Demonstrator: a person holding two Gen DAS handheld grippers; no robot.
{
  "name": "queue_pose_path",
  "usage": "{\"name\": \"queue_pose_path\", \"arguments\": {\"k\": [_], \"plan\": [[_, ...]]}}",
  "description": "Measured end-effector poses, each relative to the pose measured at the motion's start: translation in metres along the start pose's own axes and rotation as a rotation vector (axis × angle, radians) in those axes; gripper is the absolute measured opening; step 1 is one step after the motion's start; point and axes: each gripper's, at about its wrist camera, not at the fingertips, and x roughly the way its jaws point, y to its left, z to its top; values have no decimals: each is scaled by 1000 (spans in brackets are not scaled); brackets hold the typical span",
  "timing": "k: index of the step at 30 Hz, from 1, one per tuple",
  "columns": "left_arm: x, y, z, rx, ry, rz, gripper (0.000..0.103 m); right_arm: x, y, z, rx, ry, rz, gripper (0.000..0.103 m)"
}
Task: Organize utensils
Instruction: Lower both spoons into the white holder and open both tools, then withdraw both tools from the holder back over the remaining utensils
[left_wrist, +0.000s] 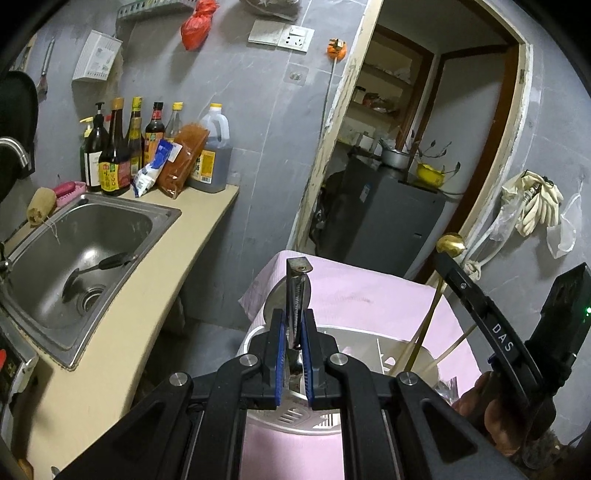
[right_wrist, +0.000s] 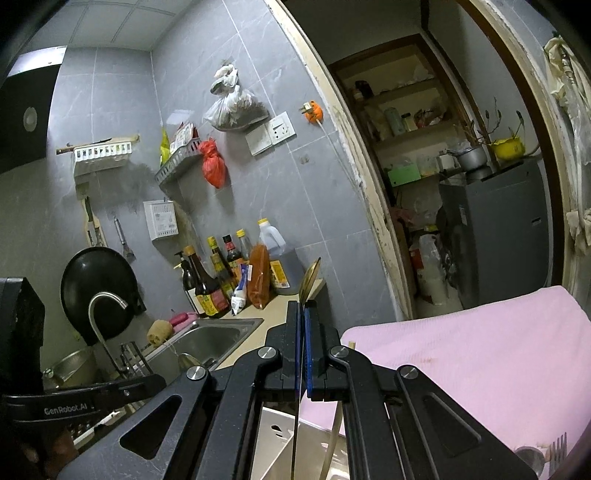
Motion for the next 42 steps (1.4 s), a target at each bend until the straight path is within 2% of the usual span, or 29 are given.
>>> {"name": "queue_pose_path", "arguments": {"k": [12, 13, 14, 16, 28, 40, 42], "plan": [[-1, 3, -2, -24, 20, -9, 8, -8, -1, 0, -9, 52, 3, 4], [-1, 3, -2, -24, 18, -7, 9, -8, 0, -1, -12, 58, 2, 8], [-1, 2, -2, -23, 17, -4, 9, -9, 0, -1, -11, 63, 1, 17], [-3, 1, -1, -20, 15, -4, 9, -13, 0, 0, -2, 63, 7, 30], [-16, -6, -2, -15, -6, -3, 14, -46, -6, 17, -14, 33, -36, 31], [-34, -44, 3, 36, -65, -28, 36, -99, -28, 44, -30, -19, -129, 45], [-37, -52, 3, 46, -84, -29, 49, -110, -35, 49, -39, -28, -150, 50]]}}
